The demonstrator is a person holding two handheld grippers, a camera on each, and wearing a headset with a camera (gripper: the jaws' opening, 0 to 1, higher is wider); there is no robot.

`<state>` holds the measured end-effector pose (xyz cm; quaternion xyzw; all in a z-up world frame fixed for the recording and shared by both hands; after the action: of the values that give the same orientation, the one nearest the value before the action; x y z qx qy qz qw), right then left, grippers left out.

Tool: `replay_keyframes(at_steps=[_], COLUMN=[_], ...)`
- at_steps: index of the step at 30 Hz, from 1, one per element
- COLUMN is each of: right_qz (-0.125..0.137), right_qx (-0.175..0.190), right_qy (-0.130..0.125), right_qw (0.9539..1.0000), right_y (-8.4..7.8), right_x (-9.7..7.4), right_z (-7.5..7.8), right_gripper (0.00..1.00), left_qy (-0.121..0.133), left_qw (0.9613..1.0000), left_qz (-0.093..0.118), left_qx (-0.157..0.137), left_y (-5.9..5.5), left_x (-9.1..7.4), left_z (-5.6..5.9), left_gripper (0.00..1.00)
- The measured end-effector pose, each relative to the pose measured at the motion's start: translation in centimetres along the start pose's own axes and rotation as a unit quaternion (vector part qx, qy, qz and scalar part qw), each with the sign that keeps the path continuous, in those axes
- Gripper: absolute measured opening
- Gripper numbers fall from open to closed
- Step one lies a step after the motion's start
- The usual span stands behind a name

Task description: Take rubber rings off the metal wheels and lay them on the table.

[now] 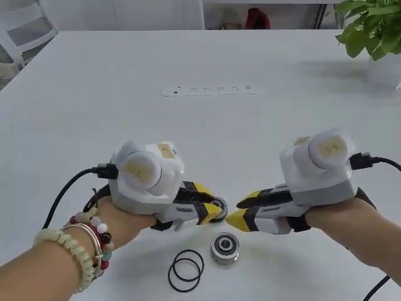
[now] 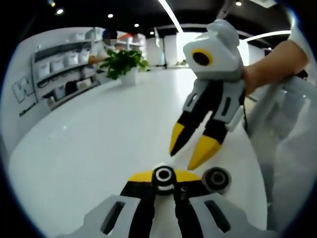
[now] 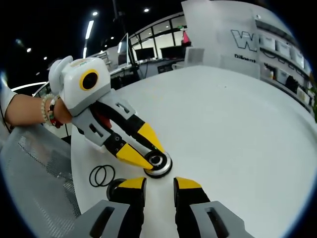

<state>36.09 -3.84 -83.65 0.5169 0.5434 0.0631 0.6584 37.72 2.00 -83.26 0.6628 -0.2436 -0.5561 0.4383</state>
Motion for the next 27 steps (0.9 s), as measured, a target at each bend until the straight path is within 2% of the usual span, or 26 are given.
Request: replay_keyframes(at_steps=[2,5,8,11,13,16,17,18,21,24,27], right_qz=[-0.001,-0.017,-0.021,-0.017,-0.012,0.009,0.006,-0.001,0.001,-0.005,-0.005], right_qx=[-0.002,-0.011,-0.015,-0.012,-0.026,-0.023,-0.022,-0.040,-0.044,-0.064,-0.062], right_qy=[0.000,-0.003,-0.003,0.000,-0.007,-0.001,0.000,-0.008,-0.004,-0.006,-0.005], right_qw=[1.0000,0.9998,0.9997,0.9998,0.9996,0.9997,0.9997,0.9992,0.9990,0.9979,0.9980], right_y=[-0.1,-0.6,-0.9,-1.0,-0.8,-0.2,-0.2,-0.3,-0.2,-0.4,-0.3], right_x=[0.1,0.4,0.6,0.8,0.8,0.8,0.9,1.0,1.1,1.0,1.0], right_z=[0.0,-0.1,-0.2,-0.5,-0.5,-0.8,-0.8,-0.8,-1.0,-0.8,-0.8], right_gripper=[0.20,0.20,0.21,0.22,0.22,0.24,0.24,0.22,0.21,0.20,0.19], left_qy=[-0.003,-0.010,-0.014,-0.018,-0.019,-0.019,-0.019,-0.019,-0.019,-0.019,-0.019], left_qw=[0.9999,0.9999,0.9999,0.9998,0.9998,0.9998,0.9998,0.9998,0.9998,0.9998,0.9998], left_qz=[0.002,-0.001,-0.002,-0.003,-0.003,-0.002,-0.002,-0.002,-0.002,-0.001,-0.001], left_qx=[-0.012,-0.004,0.000,0.002,0.003,0.002,0.002,0.003,0.003,0.003,0.003], left_y=[0.0,0.0,0.1,0.1,0.1,0.1,0.1,0.2,0.2,0.2,0.2], left_x=[0.0,0.1,0.2,0.3,0.4,0.4,0.4,0.4,0.4,0.4,0.4], left_z=[0.1,0.5,0.7,1.0,1.0,1.0,1.0,1.0,1.0,1.0,1.0], left_gripper=[0.15,0.15,0.15,0.15,0.15,0.15,0.15,0.15,0.15,0.15,0.15])
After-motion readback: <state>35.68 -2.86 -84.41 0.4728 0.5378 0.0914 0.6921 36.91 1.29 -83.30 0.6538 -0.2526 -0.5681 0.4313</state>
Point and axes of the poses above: the centre of the closed fingertips' face, and the gripper's own axes: x roughly forward along the fingers, z roughly to its right, y roughly out of its top, the point moved 3 cm from there along -x, roughly backward along the fingers, and after that the axes turned 4 degrees about -y, right-handed, at the moved point
